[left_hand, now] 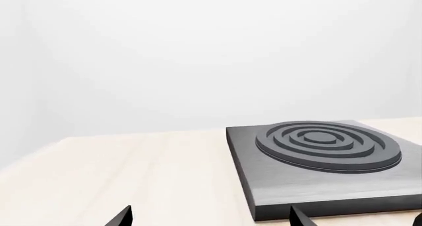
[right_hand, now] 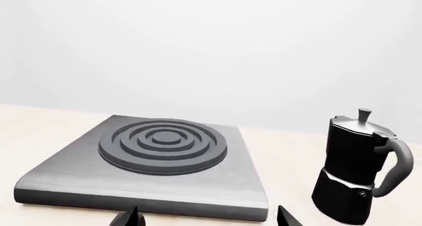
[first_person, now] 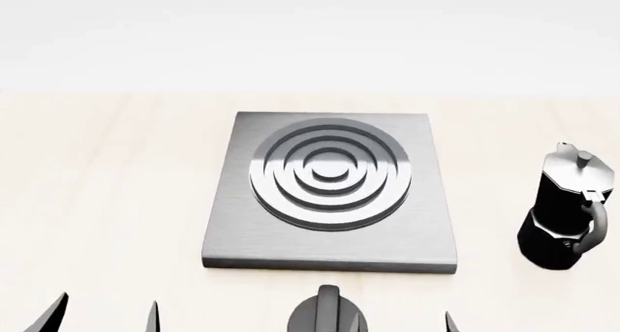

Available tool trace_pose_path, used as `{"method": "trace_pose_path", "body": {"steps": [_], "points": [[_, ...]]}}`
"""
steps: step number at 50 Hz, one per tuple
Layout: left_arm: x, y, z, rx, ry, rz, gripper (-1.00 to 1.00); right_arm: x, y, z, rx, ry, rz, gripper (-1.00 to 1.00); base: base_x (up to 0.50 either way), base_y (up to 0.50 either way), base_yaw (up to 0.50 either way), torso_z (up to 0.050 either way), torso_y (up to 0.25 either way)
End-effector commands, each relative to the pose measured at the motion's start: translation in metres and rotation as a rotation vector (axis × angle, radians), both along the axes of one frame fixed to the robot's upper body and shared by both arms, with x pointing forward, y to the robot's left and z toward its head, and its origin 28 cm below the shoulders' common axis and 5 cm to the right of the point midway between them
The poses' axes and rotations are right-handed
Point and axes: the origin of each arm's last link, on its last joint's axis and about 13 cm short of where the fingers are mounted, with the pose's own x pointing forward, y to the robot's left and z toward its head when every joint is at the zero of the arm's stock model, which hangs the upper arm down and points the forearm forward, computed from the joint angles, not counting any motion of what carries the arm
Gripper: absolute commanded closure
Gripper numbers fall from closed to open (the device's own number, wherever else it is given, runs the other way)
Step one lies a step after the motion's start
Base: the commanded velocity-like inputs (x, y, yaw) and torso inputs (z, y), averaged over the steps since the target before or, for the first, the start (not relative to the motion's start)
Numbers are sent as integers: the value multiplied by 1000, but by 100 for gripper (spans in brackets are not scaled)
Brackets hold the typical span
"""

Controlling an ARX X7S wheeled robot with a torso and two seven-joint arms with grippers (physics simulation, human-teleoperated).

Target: Put the moka pot on the stove.

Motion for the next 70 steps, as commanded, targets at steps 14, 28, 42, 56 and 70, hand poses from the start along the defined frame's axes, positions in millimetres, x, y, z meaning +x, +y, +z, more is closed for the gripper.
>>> {"method": "trace_pose_path", "body": {"steps": [14, 28, 42, 56, 70], "points": [[0, 0, 0, 0, -1, -3, -100, -3, 0, 4, 9, -23, -4, -100, 0, 0, 0, 0, 0], [0, 0, 0, 1, 0, -2, -100, 35, -18, -9, 84, 5, -57, -100, 0, 0, 0, 0, 0], [0, 0, 0, 1, 1, -5, -100, 45, -29, -19, 50, -34, -73, -100, 0, 0, 0, 0, 0], [0, 0, 0, 1, 3, -8, -100, 50, -40, -6, -12, -30, -128, -100, 0, 0, 0, 0, 0], [0, 0, 0, 0, 0, -11, -100, 55, -52, 13, -46, -8, -186, -100, 0, 0, 0, 0, 0]]}}
